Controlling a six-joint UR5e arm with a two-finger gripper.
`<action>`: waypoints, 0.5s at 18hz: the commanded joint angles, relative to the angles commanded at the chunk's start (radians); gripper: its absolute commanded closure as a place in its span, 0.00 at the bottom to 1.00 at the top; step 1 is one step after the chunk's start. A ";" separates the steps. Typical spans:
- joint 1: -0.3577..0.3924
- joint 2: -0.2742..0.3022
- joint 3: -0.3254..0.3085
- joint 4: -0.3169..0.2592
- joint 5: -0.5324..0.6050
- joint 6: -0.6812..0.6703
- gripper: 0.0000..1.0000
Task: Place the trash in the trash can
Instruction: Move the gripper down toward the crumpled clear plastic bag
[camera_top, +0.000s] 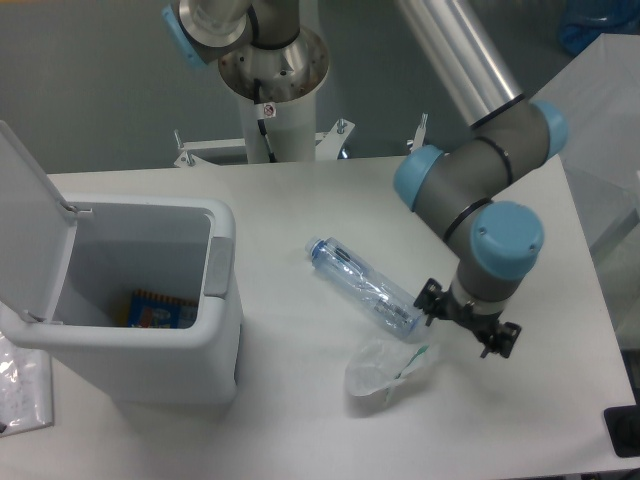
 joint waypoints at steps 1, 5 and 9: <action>-0.011 -0.009 -0.002 0.000 0.000 -0.002 0.00; -0.037 -0.049 0.003 0.005 0.006 0.002 0.24; -0.035 -0.043 0.001 0.011 0.006 0.014 1.00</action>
